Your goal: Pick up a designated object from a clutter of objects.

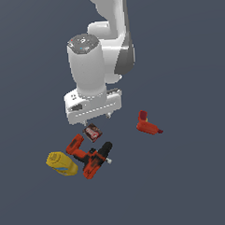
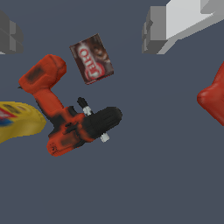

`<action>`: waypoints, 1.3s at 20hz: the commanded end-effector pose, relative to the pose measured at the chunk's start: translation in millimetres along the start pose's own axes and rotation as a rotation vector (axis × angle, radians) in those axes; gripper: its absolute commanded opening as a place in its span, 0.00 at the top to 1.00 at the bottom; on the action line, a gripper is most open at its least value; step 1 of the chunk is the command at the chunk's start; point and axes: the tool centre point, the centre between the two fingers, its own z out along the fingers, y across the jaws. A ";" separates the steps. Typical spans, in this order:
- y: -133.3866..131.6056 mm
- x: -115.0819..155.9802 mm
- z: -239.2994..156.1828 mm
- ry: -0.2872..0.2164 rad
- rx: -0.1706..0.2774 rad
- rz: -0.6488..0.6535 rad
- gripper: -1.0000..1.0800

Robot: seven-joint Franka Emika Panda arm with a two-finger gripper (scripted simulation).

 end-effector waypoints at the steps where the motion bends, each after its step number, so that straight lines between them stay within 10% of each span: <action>1: 7.7 -8.9 22.9 -0.007 0.000 -0.058 0.04; 26: 26.1 -70.0 140.9 -0.017 0.039 -0.386 0.04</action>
